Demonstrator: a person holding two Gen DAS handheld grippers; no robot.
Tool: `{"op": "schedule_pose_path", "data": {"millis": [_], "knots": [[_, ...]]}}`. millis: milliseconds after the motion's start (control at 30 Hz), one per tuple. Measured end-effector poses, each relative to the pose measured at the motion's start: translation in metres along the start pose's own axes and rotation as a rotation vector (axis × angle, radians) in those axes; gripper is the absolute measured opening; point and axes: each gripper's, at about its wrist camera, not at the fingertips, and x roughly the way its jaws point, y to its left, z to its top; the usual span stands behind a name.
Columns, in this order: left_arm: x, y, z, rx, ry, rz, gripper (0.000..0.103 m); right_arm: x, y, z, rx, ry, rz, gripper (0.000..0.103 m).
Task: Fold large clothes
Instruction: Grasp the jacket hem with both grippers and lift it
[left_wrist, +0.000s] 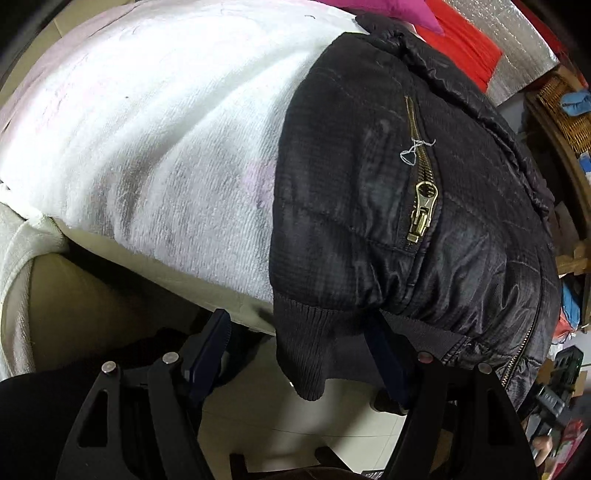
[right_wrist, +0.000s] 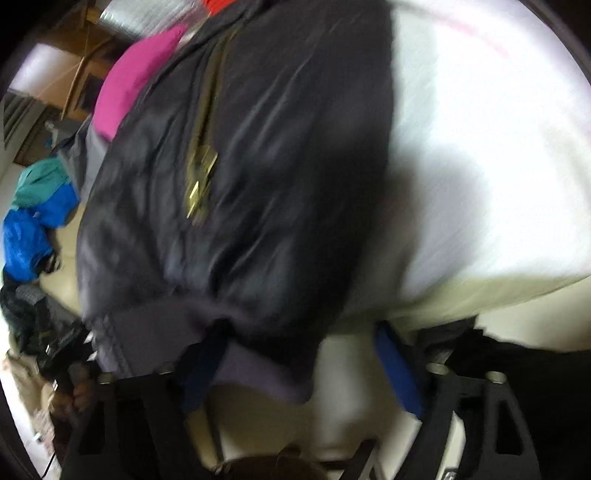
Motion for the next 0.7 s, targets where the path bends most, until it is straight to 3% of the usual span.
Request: {"op": "schedule_pose_path", "data": {"millis": [100, 233, 267, 300, 400, 500, 567, 633, 700], "knots": [[-0.001, 0.002, -0.001, 0.002, -0.009, -0.003, 0.075, 0.006, 0.01, -0.004, -0.033, 0.003, 0.008, 0.072], [-0.002, 0.005, -0.003, 0.007, -0.013, -0.015, 0.072, 0.011, 0.005, 0.0, 0.035, -0.004, 0.071, 0.071], [-0.002, 0.006, -0.004, 0.006, -0.011, -0.019, 0.072, 0.012, 0.005, 0.0, 0.038, 0.001, 0.084, 0.065], [-0.001, 0.007, -0.003, 0.003, -0.008, -0.023, 0.072, 0.01, 0.008, -0.001, 0.024, -0.008, 0.084, 0.049], [0.006, 0.007, -0.002, -0.006, 0.017, -0.033, 0.072, 0.0, 0.023, -0.006, -0.043, -0.047, 0.069, 0.025], [0.011, 0.005, -0.004, 0.015, 0.021, -0.027, 0.071, -0.018, 0.04, -0.01, -0.11, -0.103, 0.067, 0.021], [0.009, 0.002, -0.005, 0.032, 0.003, -0.053, 0.046, -0.034, 0.05, -0.011, -0.141, -0.156, 0.121, 0.021], [0.006, -0.003, -0.006, 0.053, -0.011, -0.065, 0.038, -0.044, 0.055, -0.011, -0.166, -0.208, 0.189, 0.021], [0.005, -0.005, -0.006, 0.064, -0.018, -0.066, 0.034, -0.042, 0.049, -0.01, -0.162, -0.201, 0.21, 0.021]]}}
